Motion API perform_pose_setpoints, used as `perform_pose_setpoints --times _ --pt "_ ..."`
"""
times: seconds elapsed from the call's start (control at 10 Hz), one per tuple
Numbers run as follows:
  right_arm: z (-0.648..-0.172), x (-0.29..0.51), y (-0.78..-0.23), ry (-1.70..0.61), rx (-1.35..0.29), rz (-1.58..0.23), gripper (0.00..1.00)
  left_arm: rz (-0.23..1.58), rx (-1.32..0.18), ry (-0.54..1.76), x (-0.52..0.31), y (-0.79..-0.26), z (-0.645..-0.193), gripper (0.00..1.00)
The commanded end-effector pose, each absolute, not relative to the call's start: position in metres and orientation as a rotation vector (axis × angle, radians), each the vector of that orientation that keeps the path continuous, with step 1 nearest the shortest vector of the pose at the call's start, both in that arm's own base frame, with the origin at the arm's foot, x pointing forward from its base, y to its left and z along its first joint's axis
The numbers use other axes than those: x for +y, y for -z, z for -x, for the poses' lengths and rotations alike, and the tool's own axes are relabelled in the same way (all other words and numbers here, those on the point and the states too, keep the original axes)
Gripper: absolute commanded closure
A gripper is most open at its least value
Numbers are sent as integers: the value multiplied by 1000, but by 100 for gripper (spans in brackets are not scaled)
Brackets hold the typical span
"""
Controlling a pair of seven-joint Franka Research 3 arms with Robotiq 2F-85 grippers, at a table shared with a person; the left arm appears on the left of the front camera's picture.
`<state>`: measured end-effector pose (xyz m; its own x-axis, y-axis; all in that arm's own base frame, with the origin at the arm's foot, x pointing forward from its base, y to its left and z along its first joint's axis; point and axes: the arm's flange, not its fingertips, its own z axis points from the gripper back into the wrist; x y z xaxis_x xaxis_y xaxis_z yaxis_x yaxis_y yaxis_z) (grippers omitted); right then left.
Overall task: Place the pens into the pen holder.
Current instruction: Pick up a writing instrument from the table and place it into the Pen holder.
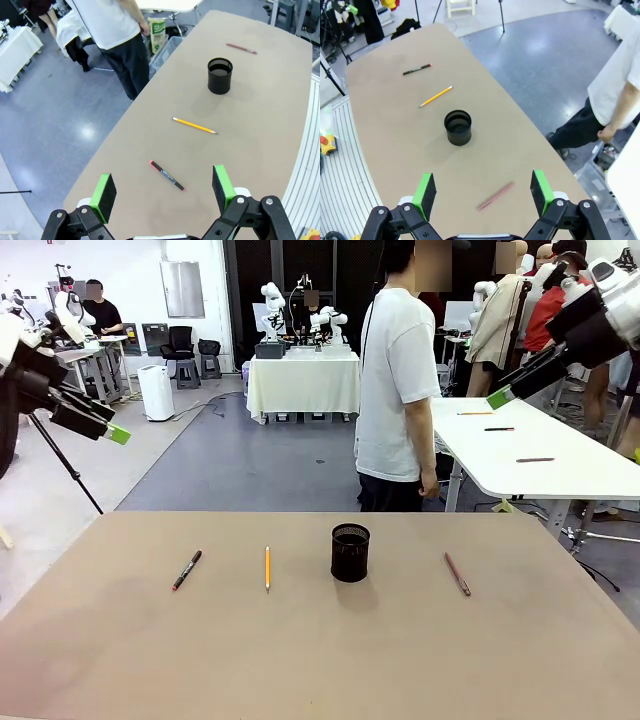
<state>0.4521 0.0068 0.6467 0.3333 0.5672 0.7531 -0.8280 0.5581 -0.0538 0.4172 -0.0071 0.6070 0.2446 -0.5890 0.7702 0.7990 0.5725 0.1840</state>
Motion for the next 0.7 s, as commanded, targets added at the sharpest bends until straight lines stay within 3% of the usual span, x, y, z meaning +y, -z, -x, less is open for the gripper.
perform_pose_setpoints --times 0.0,0.6 --pt "-449 -8 -642 -976 -828 -426 0 293 -955 956 8 -602 -423 0" --pt "-435 -33 -629 -942 -798 -436 0 284 -936 939 8 -605 -421 0"
